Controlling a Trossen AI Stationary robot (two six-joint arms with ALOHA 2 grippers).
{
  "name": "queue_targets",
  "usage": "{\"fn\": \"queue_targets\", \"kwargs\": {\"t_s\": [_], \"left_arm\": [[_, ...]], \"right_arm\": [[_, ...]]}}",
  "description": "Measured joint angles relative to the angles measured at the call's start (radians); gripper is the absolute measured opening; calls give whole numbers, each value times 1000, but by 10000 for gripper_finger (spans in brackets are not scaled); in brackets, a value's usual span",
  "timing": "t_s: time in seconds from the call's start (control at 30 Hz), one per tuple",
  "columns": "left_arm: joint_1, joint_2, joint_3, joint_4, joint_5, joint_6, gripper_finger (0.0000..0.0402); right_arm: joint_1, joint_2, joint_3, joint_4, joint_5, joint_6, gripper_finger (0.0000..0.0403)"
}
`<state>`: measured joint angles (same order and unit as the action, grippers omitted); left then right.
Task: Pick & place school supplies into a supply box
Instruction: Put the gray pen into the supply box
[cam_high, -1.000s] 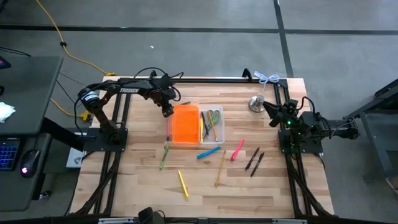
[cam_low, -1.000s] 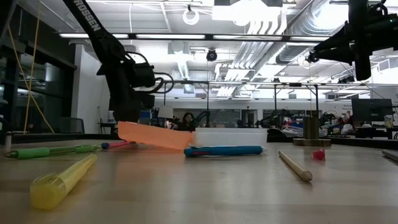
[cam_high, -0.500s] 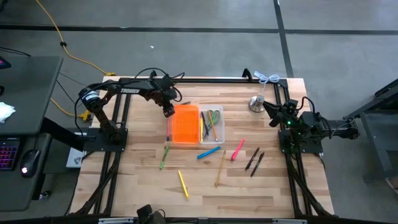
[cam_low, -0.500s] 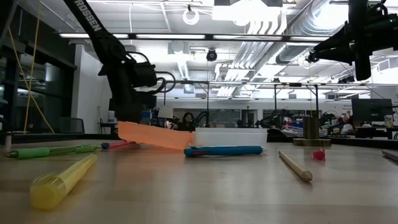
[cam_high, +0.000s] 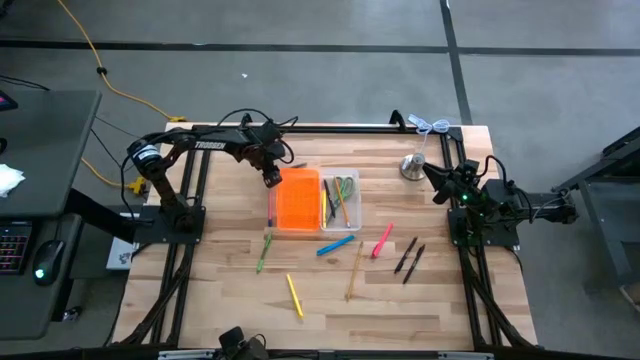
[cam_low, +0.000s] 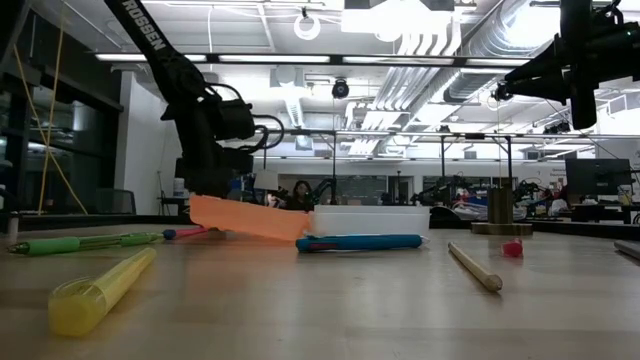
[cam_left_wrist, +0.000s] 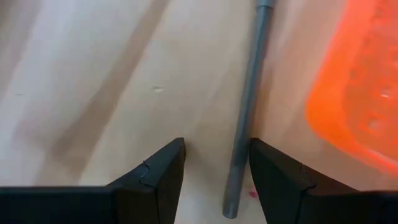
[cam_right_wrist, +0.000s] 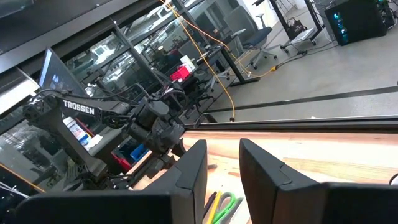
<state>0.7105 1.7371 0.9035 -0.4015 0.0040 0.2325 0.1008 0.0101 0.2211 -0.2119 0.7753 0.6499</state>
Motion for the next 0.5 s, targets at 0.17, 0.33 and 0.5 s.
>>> {"fn": "queue_targets", "kwargs": {"t_s": [0.17, 0.33, 0.5], "left_arm": [[1, 1, 3, 6, -52, -1, 209], [2, 1, 3, 5, -85, 0, 209], [2, 1, 3, 2, -85, -2, 208]], "right_arm": [[0, 0, 0, 0, 0, 0, 71], [0, 0, 0, 0, 0, 0, 71], [0, 0, 0, 0, 0, 0, 71]]}}
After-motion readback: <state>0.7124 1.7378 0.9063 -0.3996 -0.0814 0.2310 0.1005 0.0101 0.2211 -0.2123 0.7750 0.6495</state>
